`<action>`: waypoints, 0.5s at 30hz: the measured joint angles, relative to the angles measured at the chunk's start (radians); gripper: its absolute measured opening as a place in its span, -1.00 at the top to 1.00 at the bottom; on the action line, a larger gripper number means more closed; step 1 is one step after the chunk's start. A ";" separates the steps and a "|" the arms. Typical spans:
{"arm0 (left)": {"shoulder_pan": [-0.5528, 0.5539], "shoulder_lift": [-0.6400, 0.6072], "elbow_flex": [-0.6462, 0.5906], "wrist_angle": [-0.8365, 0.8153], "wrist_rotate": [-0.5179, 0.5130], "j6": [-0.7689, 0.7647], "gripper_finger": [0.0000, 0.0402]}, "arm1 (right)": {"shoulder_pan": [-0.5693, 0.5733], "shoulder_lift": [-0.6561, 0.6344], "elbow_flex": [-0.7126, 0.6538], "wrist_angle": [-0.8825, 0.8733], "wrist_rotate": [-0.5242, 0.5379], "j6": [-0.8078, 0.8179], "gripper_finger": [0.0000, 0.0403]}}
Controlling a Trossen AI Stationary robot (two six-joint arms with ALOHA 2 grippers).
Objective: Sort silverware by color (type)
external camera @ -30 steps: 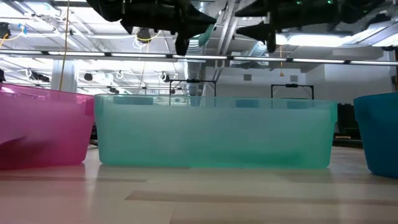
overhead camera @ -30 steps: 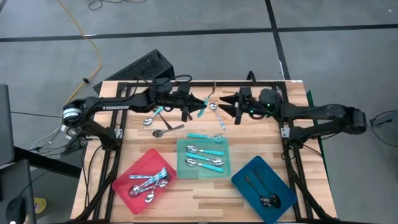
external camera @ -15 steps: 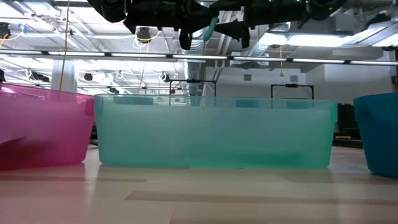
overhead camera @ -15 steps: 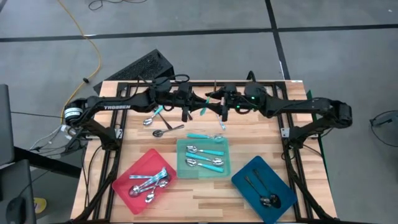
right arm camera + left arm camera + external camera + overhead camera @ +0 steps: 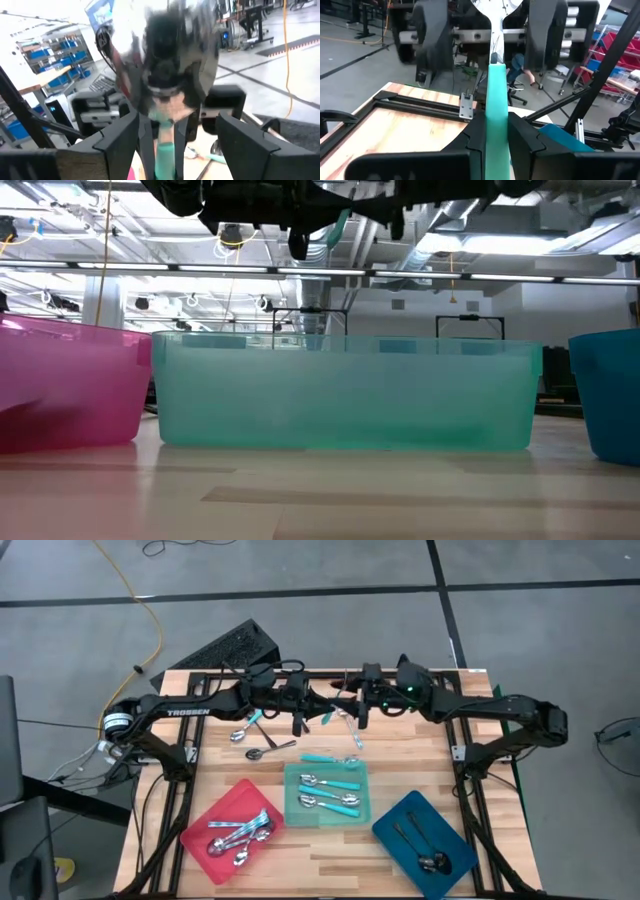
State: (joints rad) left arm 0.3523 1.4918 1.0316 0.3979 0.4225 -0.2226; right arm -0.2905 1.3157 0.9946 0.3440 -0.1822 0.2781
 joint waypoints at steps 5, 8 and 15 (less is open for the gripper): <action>0.000 0.000 0.000 0.025 -0.014 -0.001 0.84 | 0.000 -0.023 0.000 -0.043 0.000 -0.017 -0.26; 0.000 0.000 0.000 0.029 -0.019 -0.004 0.81 | 0.000 -0.013 0.000 -0.048 0.000 0.007 -0.02; 0.000 -0.002 -0.001 0.020 -0.026 -0.010 0.82 | 0.017 -0.001 0.000 -0.041 0.003 0.003 0.69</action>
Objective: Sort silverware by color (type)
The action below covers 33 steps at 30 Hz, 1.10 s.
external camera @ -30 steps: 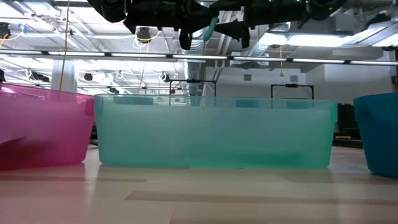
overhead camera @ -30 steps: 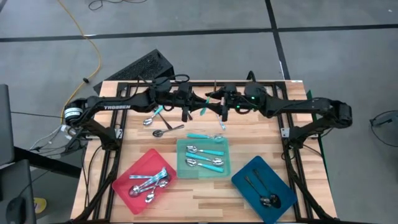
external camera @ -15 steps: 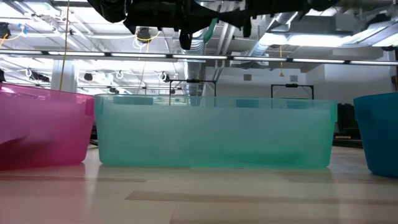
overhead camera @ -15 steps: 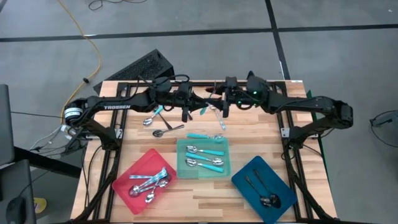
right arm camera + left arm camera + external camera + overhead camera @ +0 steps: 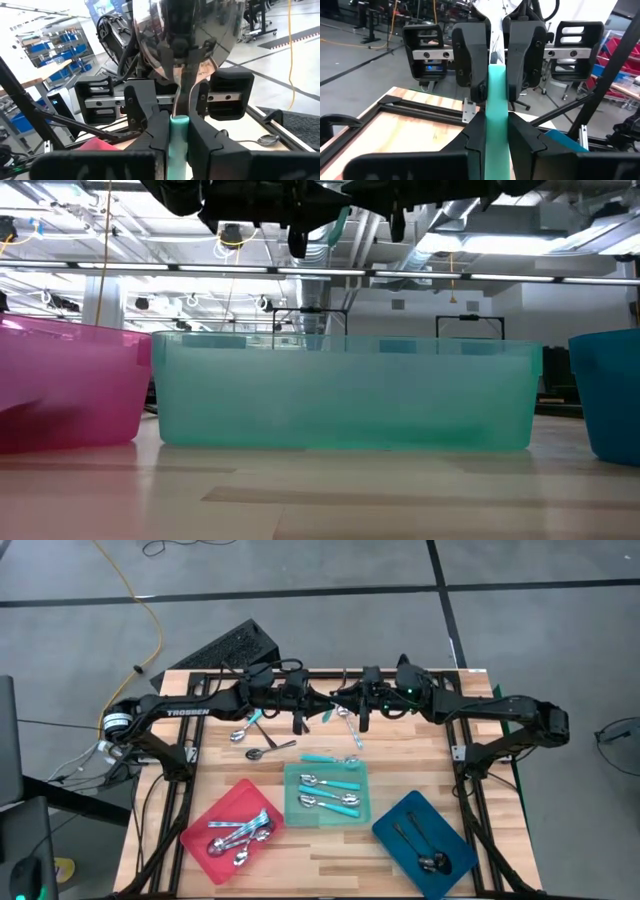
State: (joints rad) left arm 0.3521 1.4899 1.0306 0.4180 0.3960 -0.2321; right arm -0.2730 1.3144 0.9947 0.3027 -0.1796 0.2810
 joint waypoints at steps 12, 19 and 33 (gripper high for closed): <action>-0.001 0.000 0.000 -0.006 -0.001 -0.025 0.75 | 0.004 -0.006 0.000 -0.005 0.020 0.010 0.69; 0.002 0.001 0.001 -0.091 -0.001 -0.033 0.41 | -0.005 -0.008 -0.001 0.000 0.023 0.010 0.69; 0.039 -0.019 0.175 -0.645 0.001 0.140 -0.02 | -0.017 -0.007 -0.001 -0.010 0.027 0.001 0.69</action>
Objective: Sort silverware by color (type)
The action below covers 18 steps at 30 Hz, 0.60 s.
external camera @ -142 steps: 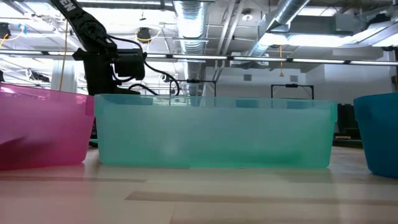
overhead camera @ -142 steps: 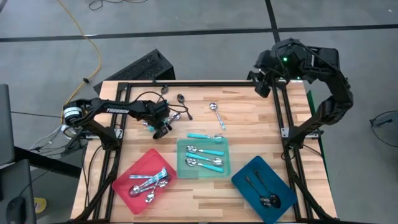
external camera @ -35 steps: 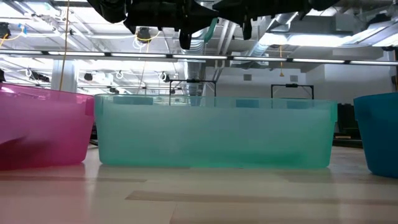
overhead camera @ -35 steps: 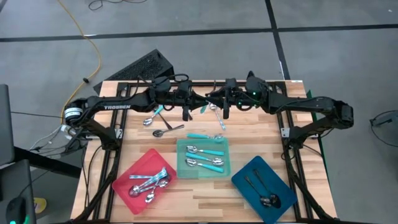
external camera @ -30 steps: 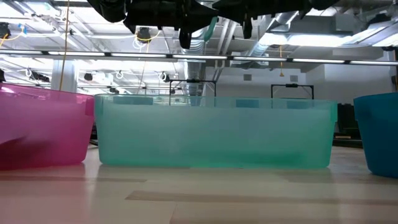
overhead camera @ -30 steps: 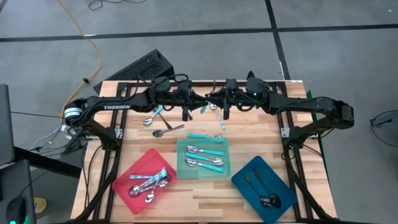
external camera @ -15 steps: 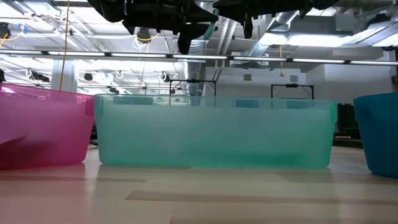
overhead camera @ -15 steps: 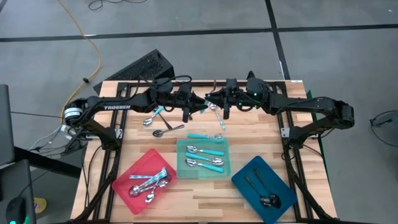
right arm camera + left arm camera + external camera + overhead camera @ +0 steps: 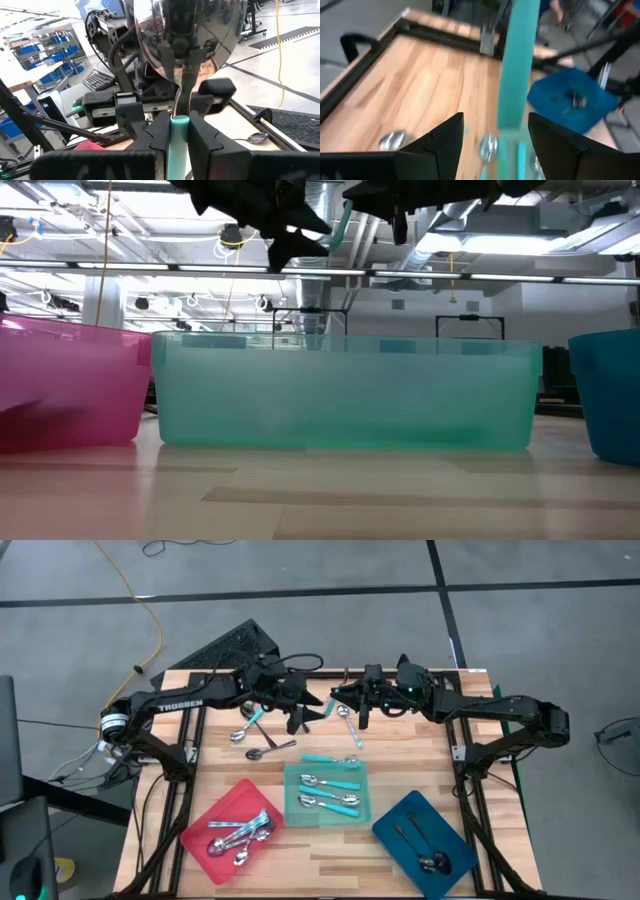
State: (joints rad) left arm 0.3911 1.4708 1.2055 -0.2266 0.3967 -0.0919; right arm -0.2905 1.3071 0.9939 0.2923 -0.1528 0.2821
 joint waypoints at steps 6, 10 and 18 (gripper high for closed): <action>0.021 0.000 0.079 -0.244 -0.023 0.111 -0.03 | 0.008 0.000 0.000 -0.067 -0.001 0.000 0.69; 0.051 -0.005 0.107 -0.353 -0.056 0.153 -0.03 | 0.031 0.000 0.000 -0.131 -0.002 0.005 0.69; 0.122 -0.094 0.107 -0.394 -0.110 0.183 -0.03 | 0.110 0.003 0.000 -0.244 -0.003 0.058 0.69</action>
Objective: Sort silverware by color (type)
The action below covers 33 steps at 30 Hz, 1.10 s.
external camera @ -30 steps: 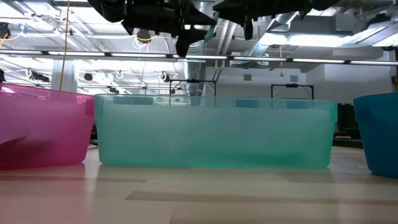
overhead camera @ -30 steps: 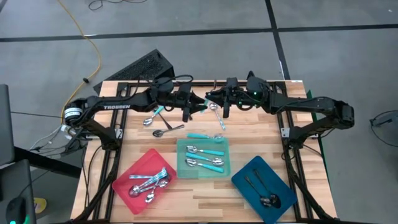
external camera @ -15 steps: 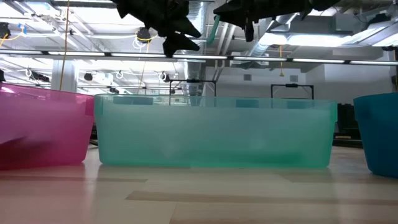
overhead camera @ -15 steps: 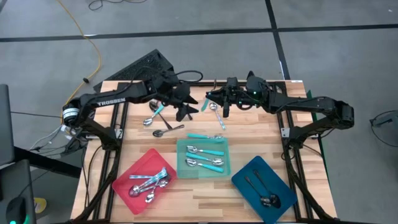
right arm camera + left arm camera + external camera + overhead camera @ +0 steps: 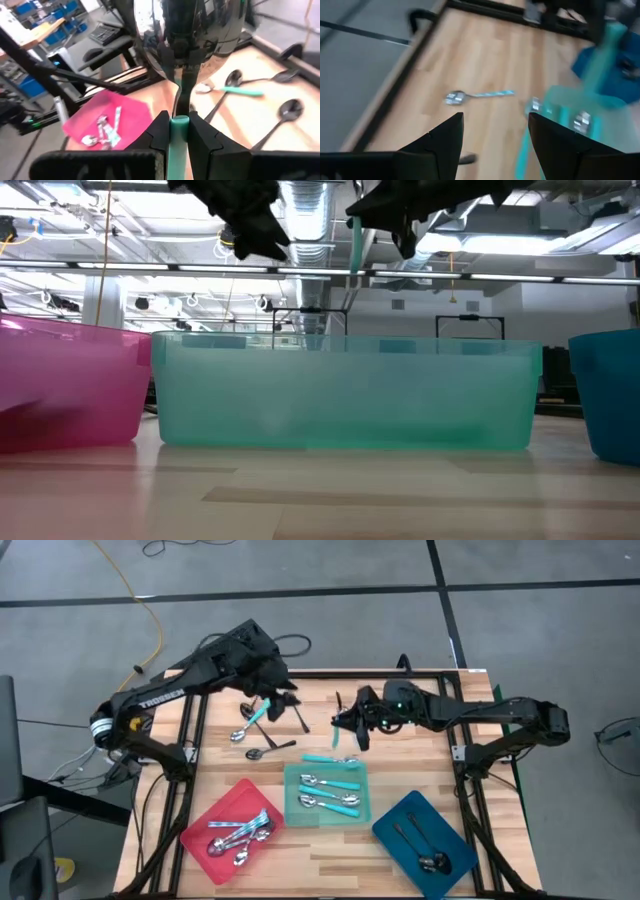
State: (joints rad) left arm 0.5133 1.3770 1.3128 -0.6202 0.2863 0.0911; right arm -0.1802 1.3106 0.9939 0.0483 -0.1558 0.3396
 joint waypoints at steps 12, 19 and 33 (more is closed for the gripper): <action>0.064 -0.210 0.000 -0.049 -0.118 -0.032 -0.03 | 0.101 0.020 0.053 -0.126 0.084 0.082 0.69; 0.067 -0.302 0.001 -0.113 -0.188 -0.014 -0.03 | 0.158 0.129 0.227 -0.304 0.102 0.065 0.69; 0.072 -0.357 0.001 -0.197 -0.209 0.028 -0.03 | 0.298 0.456 0.603 -0.700 0.081 0.029 0.69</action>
State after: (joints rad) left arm 0.5854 1.0195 1.3136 -0.8173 0.0772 0.1196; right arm 0.1181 1.7663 1.5965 -0.6521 -0.0752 0.3684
